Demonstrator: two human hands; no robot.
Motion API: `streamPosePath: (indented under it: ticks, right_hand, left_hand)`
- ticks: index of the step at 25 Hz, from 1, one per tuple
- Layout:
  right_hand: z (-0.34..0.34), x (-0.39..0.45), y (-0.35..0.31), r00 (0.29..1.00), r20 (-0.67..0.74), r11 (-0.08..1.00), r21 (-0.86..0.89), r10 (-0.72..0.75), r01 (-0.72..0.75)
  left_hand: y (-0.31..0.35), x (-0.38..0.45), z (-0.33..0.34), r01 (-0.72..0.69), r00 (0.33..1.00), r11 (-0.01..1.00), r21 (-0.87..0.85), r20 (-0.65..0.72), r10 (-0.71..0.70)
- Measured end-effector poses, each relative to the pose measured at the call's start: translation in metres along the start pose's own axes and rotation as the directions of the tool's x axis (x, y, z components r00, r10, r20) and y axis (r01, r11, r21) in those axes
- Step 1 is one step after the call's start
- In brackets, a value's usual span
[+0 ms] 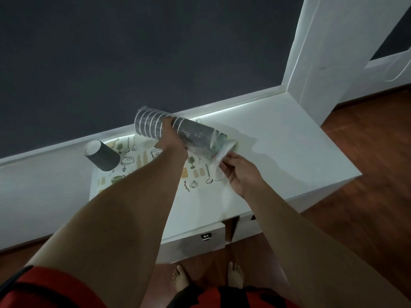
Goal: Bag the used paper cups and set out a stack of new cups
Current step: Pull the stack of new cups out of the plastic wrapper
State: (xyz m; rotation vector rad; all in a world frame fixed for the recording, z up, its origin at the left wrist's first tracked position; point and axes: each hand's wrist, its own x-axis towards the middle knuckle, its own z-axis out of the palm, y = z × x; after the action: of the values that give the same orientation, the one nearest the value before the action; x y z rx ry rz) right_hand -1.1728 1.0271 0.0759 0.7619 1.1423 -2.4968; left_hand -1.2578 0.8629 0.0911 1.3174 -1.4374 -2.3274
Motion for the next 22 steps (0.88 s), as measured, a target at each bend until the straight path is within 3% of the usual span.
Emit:
streamPosePath:
  ticks: [3,5,8,13,16,20,22]
  right_hand:
    - [-0.002,0.007,0.001,0.99,0.121,0.995,-0.071,0.073,-0.064]
    - [-0.001,0.013,-0.002,0.984,0.165,0.991,-0.123,0.071,-0.051]
    - [-0.005,0.021,-0.004,0.982,0.188,0.966,-0.257,0.018,0.032]
    - [-0.005,0.03,-0.009,0.979,0.184,0.943,-0.332,0.085,-0.019]
    - [-0.003,0.036,-0.008,0.968,0.225,0.922,-0.386,0.109,-0.014]
    - [0.003,0.044,-0.014,0.96,0.277,0.811,-0.572,0.052,0.121]
    - [0.007,0.051,-0.015,0.952,0.306,0.821,-0.548,0.02,0.159]
  left_hand:
    - [-0.002,0.001,-0.003,-0.064,0.998,0.998,-0.018,0.013,0.064]
    - [-0.001,-0.005,-0.005,-0.095,0.99,0.994,-0.052,0.099,0.1]
    - [-0.004,-0.011,-0.01,-0.191,0.957,0.981,0.034,0.227,0.179]
    - [0.015,-0.001,-0.02,-0.373,0.888,0.92,0.119,0.334,0.317]
    - [0.026,0.0,-0.027,-0.391,0.883,0.903,0.177,0.348,0.314]
    - [0.045,0.015,-0.025,-0.315,0.909,0.949,-0.017,0.282,0.307]
    - [0.057,0.016,-0.019,-0.278,0.901,0.952,-0.129,0.307,0.305]
